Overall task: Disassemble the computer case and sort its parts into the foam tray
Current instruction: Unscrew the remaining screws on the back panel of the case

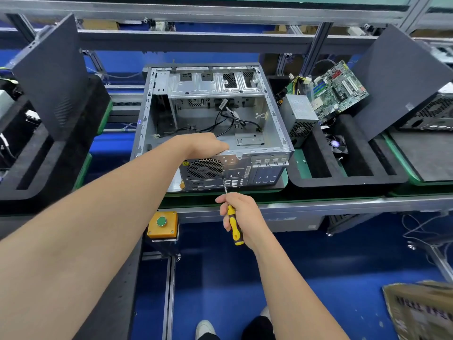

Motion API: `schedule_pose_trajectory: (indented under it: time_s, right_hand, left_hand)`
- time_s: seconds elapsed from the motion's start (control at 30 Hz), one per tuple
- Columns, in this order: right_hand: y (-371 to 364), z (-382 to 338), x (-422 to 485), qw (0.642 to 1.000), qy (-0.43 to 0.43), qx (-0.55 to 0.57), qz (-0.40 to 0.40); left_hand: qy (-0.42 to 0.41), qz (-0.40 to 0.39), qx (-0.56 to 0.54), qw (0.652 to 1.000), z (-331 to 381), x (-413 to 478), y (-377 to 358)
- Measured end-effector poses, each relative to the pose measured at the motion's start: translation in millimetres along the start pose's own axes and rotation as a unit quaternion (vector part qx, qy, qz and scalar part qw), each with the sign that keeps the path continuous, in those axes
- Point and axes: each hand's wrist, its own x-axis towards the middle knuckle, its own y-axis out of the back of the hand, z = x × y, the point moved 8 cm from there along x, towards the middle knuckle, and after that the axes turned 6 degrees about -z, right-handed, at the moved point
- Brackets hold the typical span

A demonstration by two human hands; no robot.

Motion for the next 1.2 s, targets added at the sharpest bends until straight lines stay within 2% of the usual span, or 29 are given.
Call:
schedule_pose_trajectory:
  time_s: [0.1,0.23,0.33,0.4,0.47,0.53,0.63,0.77,0.87,0.93,1.0,1.03,1.07,1.1,1.2]
  right_hand:
    - [-5.9,6.1,-2.8,0.993,-0.022,0.087,-0.081]
    - [-14.8,15.1,-3.8,0.962,-0.064,0.237,-0.119]
    - [-28.2,16.3,-3.8,0.894,-0.065,0.415,-0.157]
    - [-36.8,14.8,-2.6,0.848,-0.061,0.495,-0.179]
    - [-41.9,14.0,-0.4,0.836,-0.06,0.512,-0.186]
    - [-36.5,15.9,3.9,0.878,-0.052,0.451,-0.151]
    - [-19.9,14.0,8.1,0.959,-0.023,0.274,-0.073]
    - [-11.4,1.6,4.8,0.998,0.01,0.052,0.023]
    - [-8.5,-11.2,-4.1,0.979,0.049,-0.151,0.124]
    - [-8.8,-22.0,-8.6,0.925,0.083,-0.319,0.188]
    - [-11.3,-27.7,-10.9,0.846,0.067,-0.474,0.236]
    - [-12.2,-29.0,-11.7,0.82,0.057,-0.51,0.255]
    - [-12.0,-29.1,-12.1,0.81,0.05,-0.519,0.27]
    - [-10.8,-28.1,-11.6,0.813,0.047,-0.509,0.278]
    - [-1.9,-26.3,-9.8,0.869,0.082,-0.408,0.267]
  left_hand:
    - [-0.004,-0.003,-0.004,1.0,1.8,-1.0,-0.5]
    - [0.0,-0.002,-0.006,1.0,1.5,0.0,-0.7]
    - [0.005,0.0,-0.004,1.0,0.2,0.0,-0.4]
    - [0.006,0.002,-0.002,1.0,-0.3,-0.1,0.0]
    - [0.007,0.004,-0.001,1.0,-0.7,-0.4,0.1]
    - [0.009,0.004,0.0,1.0,-0.8,0.0,-0.1]
    - [0.012,0.003,0.0,1.0,-1.1,-0.1,0.2]
    - [0.01,0.003,0.004,1.0,-0.1,0.4,0.1]
    - [0.006,0.0,0.002,1.0,0.1,1.3,-0.6]
    - [0.006,0.0,-0.001,1.0,-0.5,0.5,-0.1]
    - [0.008,0.001,-0.001,1.0,-0.6,-0.4,0.2]
    - [0.007,0.002,-0.001,1.0,-0.3,-0.9,0.5]
    - [0.007,0.002,-0.001,1.0,-0.1,-1.1,0.4]
    - [0.008,0.003,-0.002,1.0,-0.1,-1.1,0.1]
    - [0.005,0.002,-0.002,1.0,0.7,-1.3,-0.6]
